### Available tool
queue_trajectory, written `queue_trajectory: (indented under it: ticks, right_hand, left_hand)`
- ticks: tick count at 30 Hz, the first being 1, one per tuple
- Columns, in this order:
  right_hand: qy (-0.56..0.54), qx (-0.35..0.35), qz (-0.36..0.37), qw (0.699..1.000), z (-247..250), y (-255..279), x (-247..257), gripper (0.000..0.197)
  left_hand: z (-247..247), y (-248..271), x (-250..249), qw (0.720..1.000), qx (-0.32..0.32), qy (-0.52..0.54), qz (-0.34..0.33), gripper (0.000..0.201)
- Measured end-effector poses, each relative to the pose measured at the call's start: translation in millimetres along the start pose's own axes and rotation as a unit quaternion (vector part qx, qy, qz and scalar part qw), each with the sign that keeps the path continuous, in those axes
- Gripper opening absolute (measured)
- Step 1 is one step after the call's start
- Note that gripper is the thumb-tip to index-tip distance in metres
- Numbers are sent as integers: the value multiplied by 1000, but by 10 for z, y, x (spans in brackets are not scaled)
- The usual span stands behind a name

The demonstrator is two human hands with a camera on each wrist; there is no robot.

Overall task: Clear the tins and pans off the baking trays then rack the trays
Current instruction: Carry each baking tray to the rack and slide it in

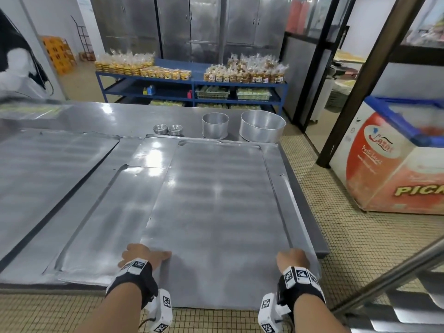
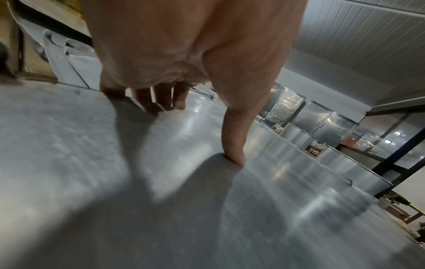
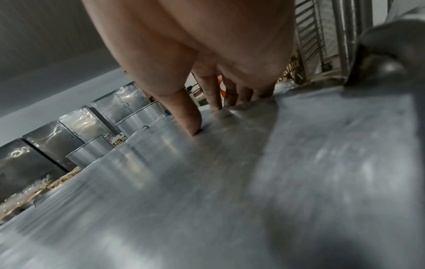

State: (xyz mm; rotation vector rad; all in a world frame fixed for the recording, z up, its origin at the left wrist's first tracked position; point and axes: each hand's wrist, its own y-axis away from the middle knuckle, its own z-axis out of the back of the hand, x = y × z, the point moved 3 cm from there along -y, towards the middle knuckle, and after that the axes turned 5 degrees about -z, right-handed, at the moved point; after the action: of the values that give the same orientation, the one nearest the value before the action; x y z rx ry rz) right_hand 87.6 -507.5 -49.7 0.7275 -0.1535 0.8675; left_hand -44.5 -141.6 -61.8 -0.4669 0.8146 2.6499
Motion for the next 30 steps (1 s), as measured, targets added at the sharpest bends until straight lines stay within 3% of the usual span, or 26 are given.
queue_trajectory:
  ticks: [6,12,20,23,30]
  right_hand:
    - [-2,2,-33,999,5,-99,69,47]
    - [-23,16,-27,999,74,-158,58,33]
    - [-8,21,-35,999,-45,149,-26,34]
    - [8,11,-38,999,-144,446,5,33]
    - [133,-7,31,991,-477,1104,110,39]
  left_hand:
    - [-32,-56,-19,999,16,39,18,112]
    - [80,-204,-13,996,50,77,7,80]
    - [419,-517,189,996,65,38,-40,52]
    - [591,-646,244,996,65,28,-51,55]
    - [1150,-955,400,993,62,-5,-102,69]
